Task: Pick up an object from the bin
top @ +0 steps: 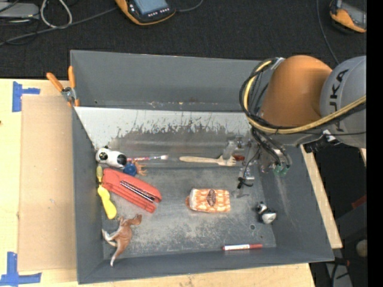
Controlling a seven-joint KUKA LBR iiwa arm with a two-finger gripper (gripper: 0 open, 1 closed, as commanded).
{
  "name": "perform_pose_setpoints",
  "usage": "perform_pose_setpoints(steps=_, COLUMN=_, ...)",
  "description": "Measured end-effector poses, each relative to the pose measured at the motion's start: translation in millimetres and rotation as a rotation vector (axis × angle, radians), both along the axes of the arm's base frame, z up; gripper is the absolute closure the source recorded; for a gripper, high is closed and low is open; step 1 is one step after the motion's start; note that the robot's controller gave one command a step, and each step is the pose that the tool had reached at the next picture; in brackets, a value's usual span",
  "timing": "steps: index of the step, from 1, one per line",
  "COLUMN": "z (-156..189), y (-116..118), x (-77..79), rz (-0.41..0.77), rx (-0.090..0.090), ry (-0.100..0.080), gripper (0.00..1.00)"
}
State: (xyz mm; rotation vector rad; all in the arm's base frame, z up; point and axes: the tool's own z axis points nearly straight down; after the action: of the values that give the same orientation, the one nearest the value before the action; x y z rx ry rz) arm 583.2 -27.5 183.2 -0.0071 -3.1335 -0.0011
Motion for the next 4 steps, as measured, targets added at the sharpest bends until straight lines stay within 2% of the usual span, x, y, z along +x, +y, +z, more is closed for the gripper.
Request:
perform_pose_setpoints(steps=1, z=4.7, y=0.0, x=1.4, rz=0.0, rx=0.0, ry=-0.008, gripper=0.0)
perform_pose_setpoints(steps=2, z=-66.7, y=2.9, x=-12.8, rz=-0.056, rx=0.001, ry=-0.01, gripper=0.0)
perform_pose_setpoints(steps=3, z=-69.9, y=5.7, x=-24.0, rz=-0.137, rx=0.001, ry=-0.016, gripper=1.0)
perform_pose_setpoints(steps=4, z=-58.0, y=6.6, x=-26.3, rz=-0.155, rx=0.001, ry=-0.02, gripper=1.0)
